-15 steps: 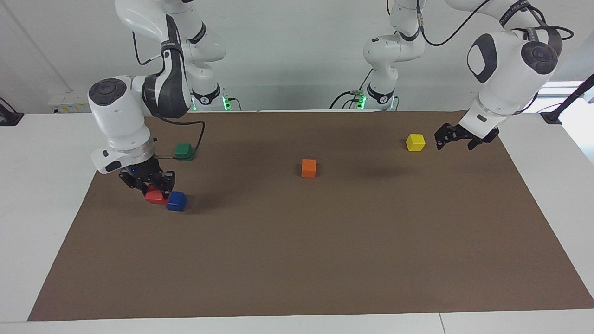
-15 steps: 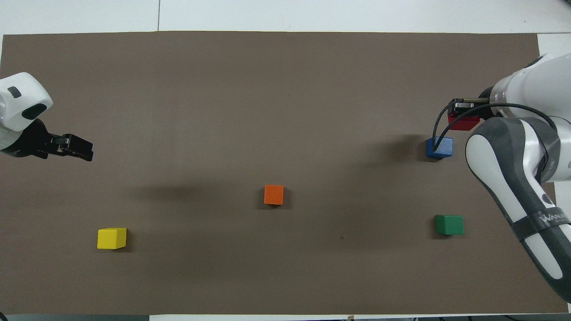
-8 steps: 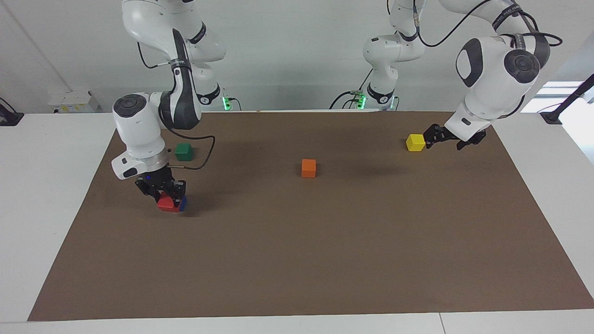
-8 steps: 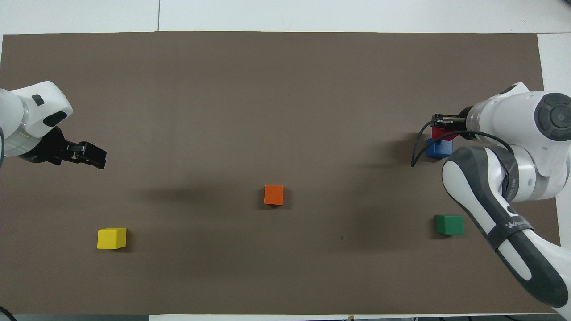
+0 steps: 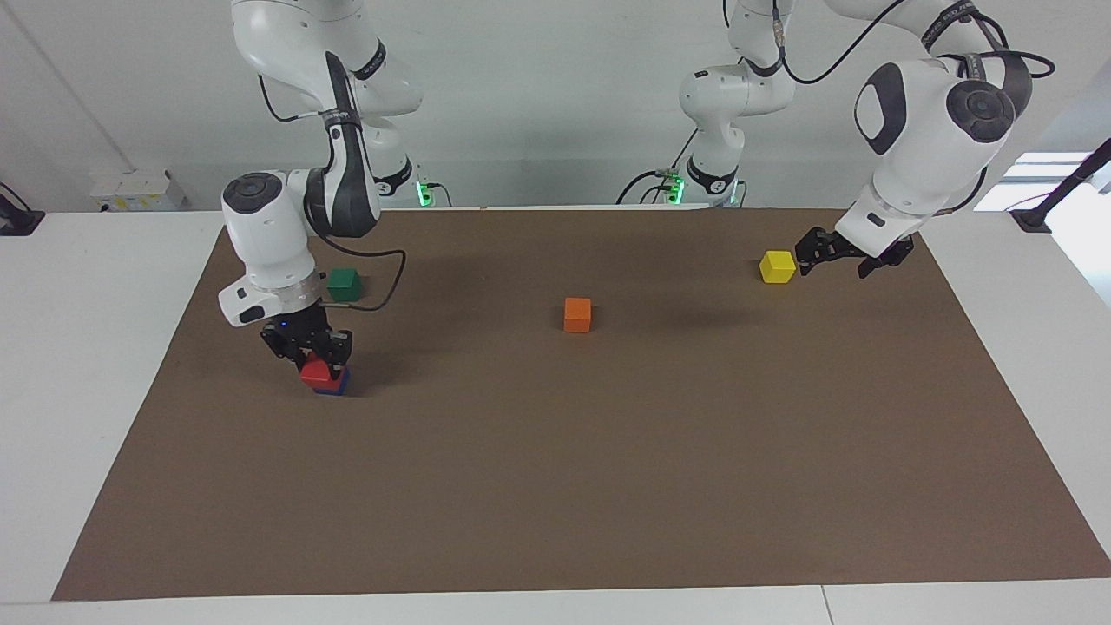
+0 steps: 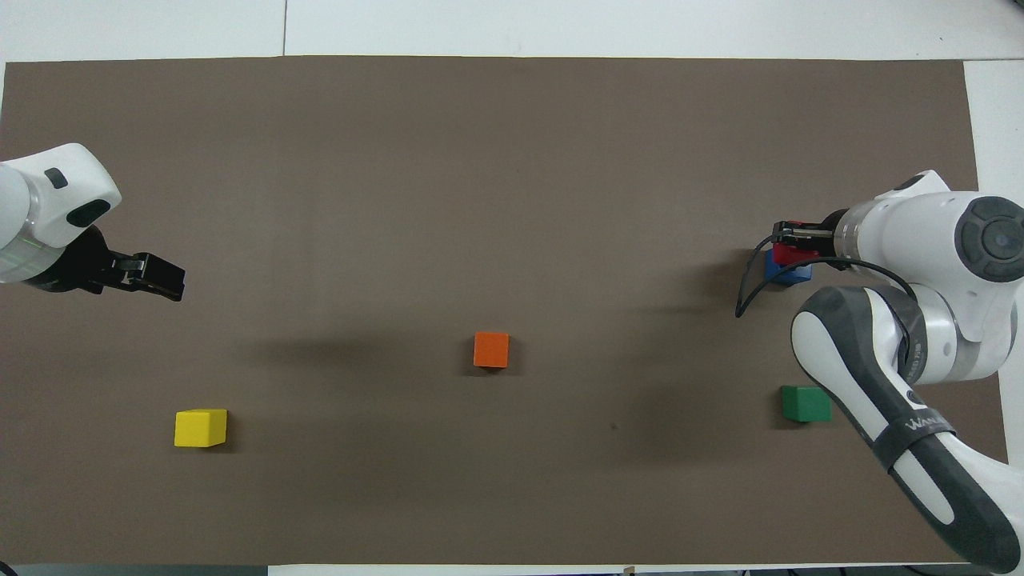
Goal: Transfer red block to right arm and stack on blue block
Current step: 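Lower the red block onto the blue block and open the right gripper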
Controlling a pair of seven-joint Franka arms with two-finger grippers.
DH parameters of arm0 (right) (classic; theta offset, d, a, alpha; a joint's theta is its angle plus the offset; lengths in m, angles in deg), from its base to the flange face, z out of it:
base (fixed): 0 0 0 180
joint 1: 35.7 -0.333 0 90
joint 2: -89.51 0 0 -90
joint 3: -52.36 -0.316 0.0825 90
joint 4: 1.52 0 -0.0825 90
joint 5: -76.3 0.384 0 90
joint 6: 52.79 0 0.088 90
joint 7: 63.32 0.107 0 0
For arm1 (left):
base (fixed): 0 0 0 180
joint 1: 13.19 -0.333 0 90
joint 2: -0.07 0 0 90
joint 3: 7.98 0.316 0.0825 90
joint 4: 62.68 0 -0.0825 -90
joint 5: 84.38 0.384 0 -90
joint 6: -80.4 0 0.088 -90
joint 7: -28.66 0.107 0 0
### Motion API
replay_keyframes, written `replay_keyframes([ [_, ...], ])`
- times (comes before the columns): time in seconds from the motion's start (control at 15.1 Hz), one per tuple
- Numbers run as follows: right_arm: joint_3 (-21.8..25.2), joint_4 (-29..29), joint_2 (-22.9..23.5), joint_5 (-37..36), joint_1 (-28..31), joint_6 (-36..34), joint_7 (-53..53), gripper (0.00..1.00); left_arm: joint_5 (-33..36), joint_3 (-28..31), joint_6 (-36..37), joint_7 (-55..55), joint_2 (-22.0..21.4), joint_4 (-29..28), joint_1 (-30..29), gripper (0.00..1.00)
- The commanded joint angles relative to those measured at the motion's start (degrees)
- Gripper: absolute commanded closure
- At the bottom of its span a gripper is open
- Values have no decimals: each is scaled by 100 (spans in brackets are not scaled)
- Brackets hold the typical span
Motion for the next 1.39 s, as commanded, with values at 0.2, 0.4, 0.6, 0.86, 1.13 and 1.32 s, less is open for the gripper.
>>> replay_keyframes([
  [0.2, -42, 272, -209, -156, 182, 36, 96, 100, 87, 101, -136, 44, -115, -102, 83, 0],
  [0.4, -42, 325, -236, -156, 209, 45, 87, 100, 78, 84, -145, 27, -97, -14, 83, 0],
  [0.6, -42, 316, -236, -156, 200, 45, 87, 100, -18, 75, -136, 53, -106, -22, 83, 0],
  [0.86, -51, 307, -236, -156, 191, 10, 96, 100, -256, 119, -215, 62, -141, -14, 83, 0],
  [1.13, -51, 298, -236, -156, 174, -52, 96, 100, -256, 66, -303, 71, -141, 12, 83, 0],
  [1.32, -51, 298, -244, -156, 139, -122, 96, 86, -256, 127, -277, 53, -177, 39, 74, 0],
])
